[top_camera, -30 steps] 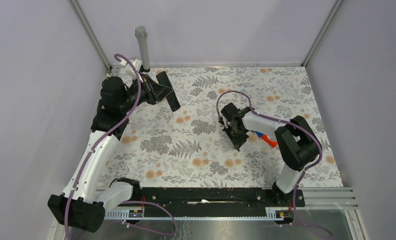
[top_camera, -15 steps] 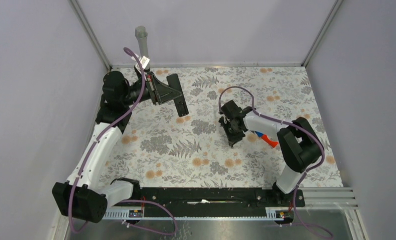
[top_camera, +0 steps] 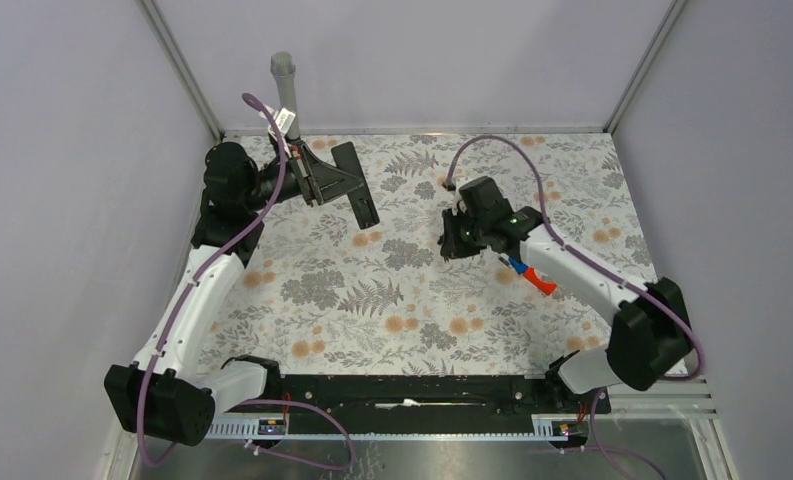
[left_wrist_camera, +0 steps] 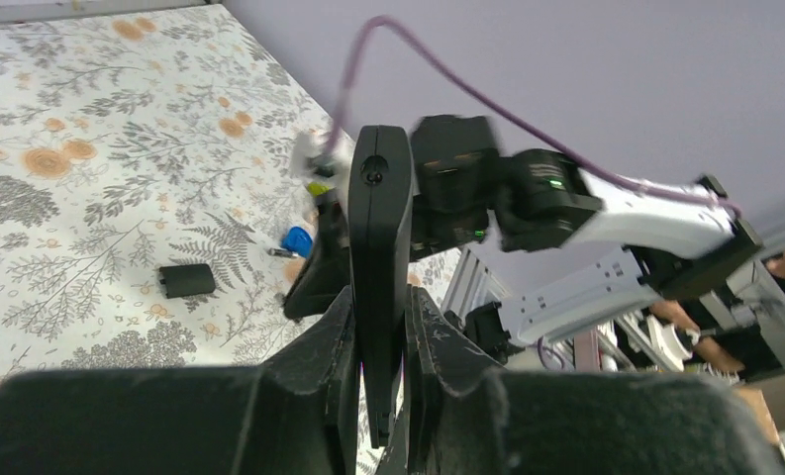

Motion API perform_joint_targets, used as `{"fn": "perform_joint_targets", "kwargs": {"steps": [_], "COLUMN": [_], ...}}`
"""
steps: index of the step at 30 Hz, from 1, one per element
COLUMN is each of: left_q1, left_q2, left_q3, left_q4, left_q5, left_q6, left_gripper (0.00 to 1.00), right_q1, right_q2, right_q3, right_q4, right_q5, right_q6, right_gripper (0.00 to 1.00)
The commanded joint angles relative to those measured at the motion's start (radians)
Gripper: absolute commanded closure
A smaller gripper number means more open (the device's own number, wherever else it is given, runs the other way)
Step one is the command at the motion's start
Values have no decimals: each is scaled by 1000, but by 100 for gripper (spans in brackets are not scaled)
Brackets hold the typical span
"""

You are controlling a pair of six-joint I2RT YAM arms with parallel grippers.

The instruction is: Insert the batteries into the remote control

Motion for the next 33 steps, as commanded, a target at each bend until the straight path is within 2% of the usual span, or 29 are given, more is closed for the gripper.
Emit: {"fn": "perform_joint_targets", "kwargs": {"steps": [1, 6, 10, 15, 18, 23, 29, 33], "left_q1": [5, 5, 5, -6, -14, -17, -19, -19], "left_q2": [-13, 4, 3, 9, 12, 14, 41, 39], "left_q3": [-14, -61, -85, -106, -108, -110, -139, -150], "left_q4": [39, 72, 94, 163, 201, 253, 410, 450], "left_q5": [-146, -176, -187, -166, -149, -144, -119, -115], "left_q6": [-93, -190, -209, -274, -354, -445, -570, -592], "left_gripper": [100, 100, 100, 100, 100, 100, 100, 100], "right_q1": [6, 6, 6, 6, 19, 76, 180, 229], "right_q2": [-135, -207, -237, -232, -203, -170, -112, -89], "right_q3": [97, 167, 208, 255, 338, 438, 510, 548], "right_q4": [108, 163, 216, 319, 319, 302, 227, 176], "right_q5": [-48, -74, -126, -256, -285, -266, -188, -119], "right_q6": [50, 85, 114, 188, 241, 227, 138, 64], "right_gripper": [82, 81, 80, 80, 82, 82, 82, 81]}}
